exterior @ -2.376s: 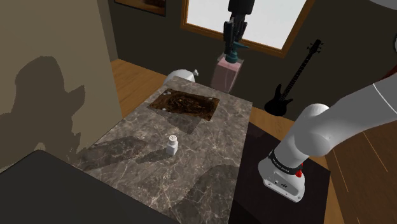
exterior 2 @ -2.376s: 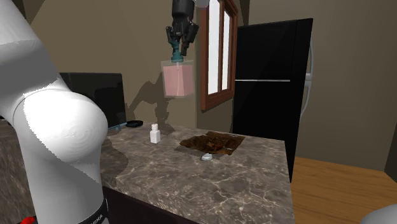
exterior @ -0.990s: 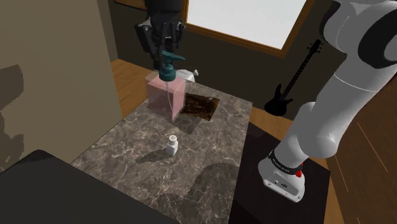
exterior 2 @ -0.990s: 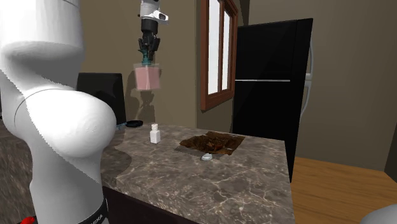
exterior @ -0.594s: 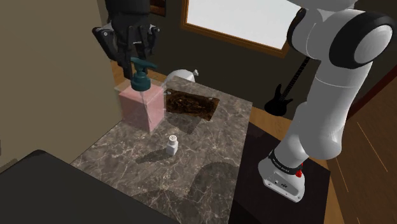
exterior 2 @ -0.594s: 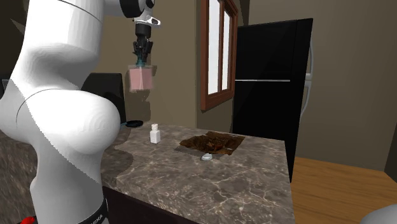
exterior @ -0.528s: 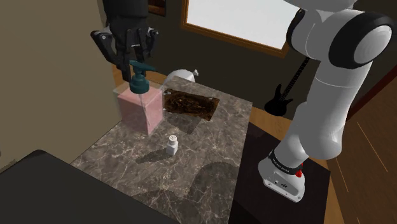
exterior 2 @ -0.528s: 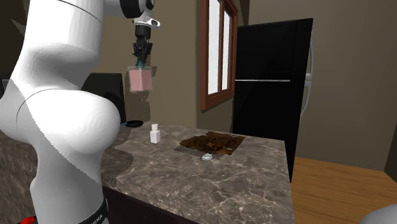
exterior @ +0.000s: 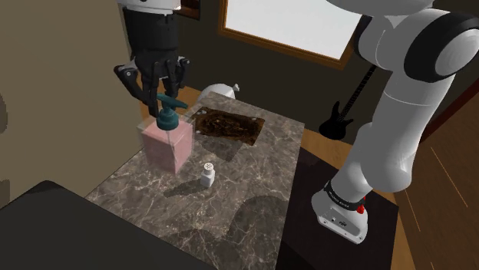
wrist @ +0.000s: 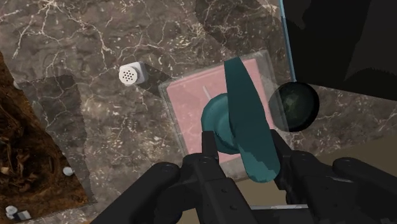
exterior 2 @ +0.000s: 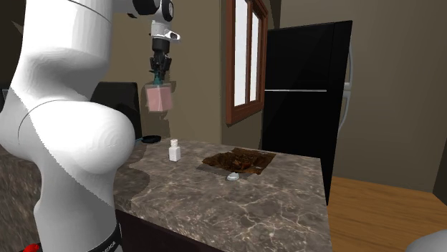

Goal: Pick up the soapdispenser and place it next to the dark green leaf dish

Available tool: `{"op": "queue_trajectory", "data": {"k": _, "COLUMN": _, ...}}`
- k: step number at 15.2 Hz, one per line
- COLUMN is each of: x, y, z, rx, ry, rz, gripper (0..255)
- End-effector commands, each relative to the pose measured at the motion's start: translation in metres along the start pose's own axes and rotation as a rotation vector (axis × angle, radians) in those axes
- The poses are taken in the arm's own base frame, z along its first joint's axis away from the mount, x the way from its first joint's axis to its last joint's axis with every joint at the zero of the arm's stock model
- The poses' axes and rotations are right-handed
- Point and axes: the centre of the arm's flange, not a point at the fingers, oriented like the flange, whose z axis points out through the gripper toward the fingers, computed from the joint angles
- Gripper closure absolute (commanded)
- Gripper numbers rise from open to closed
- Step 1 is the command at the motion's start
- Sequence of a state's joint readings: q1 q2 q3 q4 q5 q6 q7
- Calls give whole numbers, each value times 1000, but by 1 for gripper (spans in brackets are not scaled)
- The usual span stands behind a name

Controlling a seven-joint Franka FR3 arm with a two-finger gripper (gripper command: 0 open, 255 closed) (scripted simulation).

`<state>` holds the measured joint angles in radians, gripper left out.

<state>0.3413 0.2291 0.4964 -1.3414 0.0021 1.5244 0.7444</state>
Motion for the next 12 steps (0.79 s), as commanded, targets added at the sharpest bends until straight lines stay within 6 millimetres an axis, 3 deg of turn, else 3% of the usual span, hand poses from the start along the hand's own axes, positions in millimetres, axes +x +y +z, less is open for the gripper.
{"op": "queue_trajectory", "data": {"k": 1, "x": 1, "y": 2, "z": 11, "rx": 0, "ry": 1, "rz": 0, "gripper": 255}}
{"op": "queue_trajectory", "data": {"k": 12, "x": 6, "y": 6, "z": 69, "rx": 0, "ry": 1, "rz": 0, "gripper": 255}}
